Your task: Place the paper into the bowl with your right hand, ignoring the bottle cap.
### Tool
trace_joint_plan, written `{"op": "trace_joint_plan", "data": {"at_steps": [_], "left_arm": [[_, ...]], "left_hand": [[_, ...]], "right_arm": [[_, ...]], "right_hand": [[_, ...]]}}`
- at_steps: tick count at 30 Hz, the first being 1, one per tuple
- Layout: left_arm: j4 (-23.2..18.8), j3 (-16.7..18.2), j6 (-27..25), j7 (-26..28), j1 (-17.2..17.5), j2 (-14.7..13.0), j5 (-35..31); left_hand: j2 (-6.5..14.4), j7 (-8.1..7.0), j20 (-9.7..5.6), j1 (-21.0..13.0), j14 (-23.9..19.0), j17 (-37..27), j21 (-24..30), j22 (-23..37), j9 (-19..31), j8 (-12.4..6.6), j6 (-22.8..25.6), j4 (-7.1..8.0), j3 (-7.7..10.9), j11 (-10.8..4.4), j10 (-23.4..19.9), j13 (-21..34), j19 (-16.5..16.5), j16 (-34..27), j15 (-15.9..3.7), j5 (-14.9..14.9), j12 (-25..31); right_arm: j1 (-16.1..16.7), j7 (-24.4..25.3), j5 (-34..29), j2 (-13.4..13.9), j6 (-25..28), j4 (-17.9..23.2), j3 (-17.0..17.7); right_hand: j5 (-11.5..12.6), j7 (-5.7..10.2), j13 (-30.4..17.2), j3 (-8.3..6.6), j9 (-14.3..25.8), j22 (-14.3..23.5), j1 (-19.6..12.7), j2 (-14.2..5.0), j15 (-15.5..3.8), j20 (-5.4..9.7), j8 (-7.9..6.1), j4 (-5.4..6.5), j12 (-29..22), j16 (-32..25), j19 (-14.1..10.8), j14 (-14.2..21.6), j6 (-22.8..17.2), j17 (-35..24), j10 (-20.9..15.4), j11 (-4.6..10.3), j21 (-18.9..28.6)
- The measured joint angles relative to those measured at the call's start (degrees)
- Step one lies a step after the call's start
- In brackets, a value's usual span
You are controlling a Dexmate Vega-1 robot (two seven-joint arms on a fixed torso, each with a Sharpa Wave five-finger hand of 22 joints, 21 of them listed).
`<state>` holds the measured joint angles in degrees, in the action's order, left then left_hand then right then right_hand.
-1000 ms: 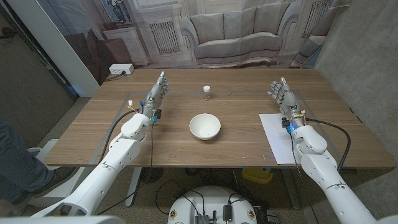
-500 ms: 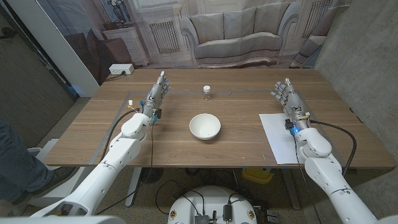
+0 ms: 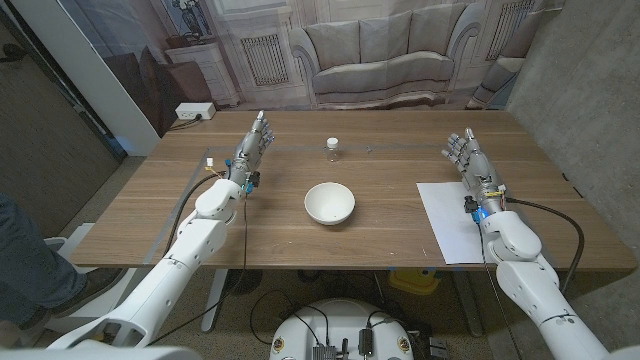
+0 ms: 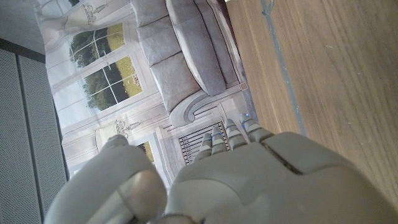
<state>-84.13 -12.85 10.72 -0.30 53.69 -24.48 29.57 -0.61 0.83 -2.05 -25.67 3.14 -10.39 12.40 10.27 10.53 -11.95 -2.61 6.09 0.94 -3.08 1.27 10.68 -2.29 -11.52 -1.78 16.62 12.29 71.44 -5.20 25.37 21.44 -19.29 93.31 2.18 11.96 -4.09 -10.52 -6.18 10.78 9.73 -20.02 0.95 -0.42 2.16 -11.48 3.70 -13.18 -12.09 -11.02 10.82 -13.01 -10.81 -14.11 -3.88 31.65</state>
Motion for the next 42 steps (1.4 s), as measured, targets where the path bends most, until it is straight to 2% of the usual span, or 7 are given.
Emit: {"op": "trace_joint_plan", "data": {"at_steps": [5,6,8,19,42], "left_arm": [[0.54,-0.16,0.00,-0.17,-0.52,0.40,-0.07],[0.59,-0.19,0.00,-0.21,-0.60,0.46,-0.15],[0.65,-0.29,-0.03,-0.30,-0.70,0.50,-0.28],[0.88,-0.62,-0.82,-0.68,-1.00,0.65,-0.73],[0.12,-0.57,-1.01,-0.47,-0.41,0.77,-0.98]], "left_hand": [[0.00,-0.32,0.00,0.00,0.00,0.00,0.00,-0.04,0.00,0.00,0.32,-0.24,-0.24,0.00,0.00,0.00,0.00,0.00,0.00,0.00,0.00],[0.00,-0.32,0.00,0.00,0.00,0.00,0.00,-0.09,0.00,0.00,0.32,-0.24,-0.24,0.00,0.00,0.00,0.00,0.00,0.00,0.00,0.00],[0.01,-0.32,0.00,-0.01,0.00,0.00,0.00,-0.15,0.00,0.00,0.32,-0.08,-0.40,0.00,0.00,0.00,0.00,0.25,0.00,0.00,0.00],[0.01,-0.32,0.00,-0.47,0.00,-0.01,0.00,-0.15,0.00,0.00,0.31,-0.07,-0.40,0.00,0.00,0.01,0.00,0.43,0.00,0.00,0.00],[0.23,0.21,0.31,-0.69,-0.25,-0.01,0.00,-0.14,0.00,0.00,0.83,-0.31,-0.64,0.54,-0.52,0.01,0.31,0.43,0.26,0.00,0.01]], "right_arm": [[1.06,0.62,0.11,0.21,-0.65,0.76,0.32],[1.33,0.70,0.13,0.26,-0.84,0.96,0.37],[1.72,0.81,0.15,0.30,-1.00,1.23,0.42],[4.00,1.78,0.02,0.69,-1.49,3.08,0.84],[9.64,4.08,-0.46,1.42,-3.10,7.15,2.19]], "right_hand": [[0.00,0.52,0.00,0.00,0.00,0.00,-0.02,-0.05,0.00,0.18,0.00,0.00,0.00,0.00,-0.18,0.00,-0.52,0.00,0.00,0.00,-0.15],[0.00,0.52,0.00,0.00,0.00,0.00,0.08,-0.71,-0.12,0.18,-0.04,0.00,0.00,0.00,-0.18,0.12,-0.52,0.00,-0.01,0.02,-0.15],[0.00,0.82,0.00,0.00,0.00,0.00,0.07,-0.68,-0.30,0.18,-0.46,0.00,0.00,0.00,-0.18,0.30,-0.82,0.00,-0.21,0.21,-0.15],[0.00,0.82,0.00,0.00,0.00,0.00,0.07,-0.68,-0.08,-0.14,-0.46,0.00,0.00,0.00,-0.49,0.52,-0.82,0.01,-0.21,0.21,-0.53],[0.00,1.13,0.00,0.00,0.00,0.29,-0.15,-0.90,-0.31,0.17,-0.46,0.00,0.00,0.00,-1.42,1.74,-1.13,0.02,-1.24,0.41,-1.04]]}}
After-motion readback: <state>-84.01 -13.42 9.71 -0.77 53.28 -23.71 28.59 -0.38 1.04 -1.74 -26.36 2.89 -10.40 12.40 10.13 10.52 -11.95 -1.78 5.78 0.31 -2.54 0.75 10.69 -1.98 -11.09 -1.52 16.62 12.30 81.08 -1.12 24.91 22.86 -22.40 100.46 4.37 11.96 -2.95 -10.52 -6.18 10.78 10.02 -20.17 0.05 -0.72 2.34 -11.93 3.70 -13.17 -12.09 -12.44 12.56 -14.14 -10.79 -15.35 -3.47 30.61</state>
